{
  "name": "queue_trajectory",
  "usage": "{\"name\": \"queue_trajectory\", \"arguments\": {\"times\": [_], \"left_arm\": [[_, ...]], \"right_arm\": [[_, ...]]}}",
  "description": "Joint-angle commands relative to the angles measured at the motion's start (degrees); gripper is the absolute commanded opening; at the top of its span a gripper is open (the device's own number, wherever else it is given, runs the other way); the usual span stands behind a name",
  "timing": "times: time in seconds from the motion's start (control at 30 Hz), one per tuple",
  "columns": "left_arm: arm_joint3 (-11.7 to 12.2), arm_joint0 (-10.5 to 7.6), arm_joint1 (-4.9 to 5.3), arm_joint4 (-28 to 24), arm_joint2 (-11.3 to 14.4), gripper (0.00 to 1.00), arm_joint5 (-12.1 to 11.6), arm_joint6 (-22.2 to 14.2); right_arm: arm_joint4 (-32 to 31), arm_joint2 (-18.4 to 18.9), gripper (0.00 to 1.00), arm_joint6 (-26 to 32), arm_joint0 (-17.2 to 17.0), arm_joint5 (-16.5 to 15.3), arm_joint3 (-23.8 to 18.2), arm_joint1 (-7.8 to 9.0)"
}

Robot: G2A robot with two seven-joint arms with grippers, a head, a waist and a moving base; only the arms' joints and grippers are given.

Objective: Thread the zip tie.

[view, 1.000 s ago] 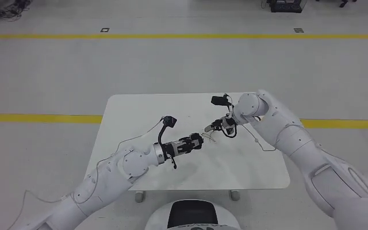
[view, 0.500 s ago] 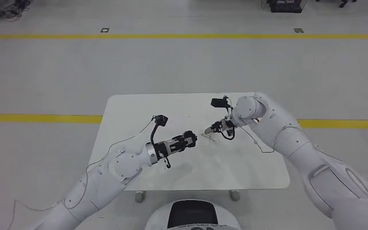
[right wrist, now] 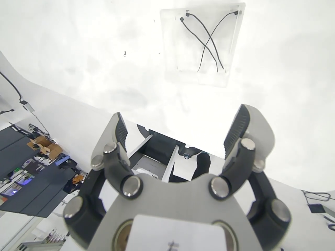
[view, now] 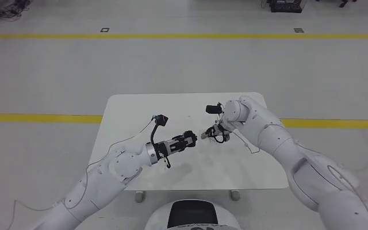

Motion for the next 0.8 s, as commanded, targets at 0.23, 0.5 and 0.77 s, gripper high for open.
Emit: {"name": "queue_trajectory", "arguments": {"times": [0.23, 0.5, 0.77], "left_arm": [[0.0, 0.0, 0.0, 0.0, 0.0, 0.0, 0.0, 0.0], [0.0, 0.0, 0.0, 0.0, 0.0, 0.0, 0.0, 0.0], [0.0, 0.0, 0.0, 0.0, 0.0, 0.0, 0.0, 0.0]], "right_arm": [[0.1, 0.1, 1.0, -0.2, 0.0, 0.0, 0.2, -0.08], [-6.7, -2.1, 1.0, -3.7, -0.3, 7.4, -1.9, -2.61], [-6.3, -0.1, 1.0, -7.6, 0.8, 7.4, 10.6, -9.81]]}}
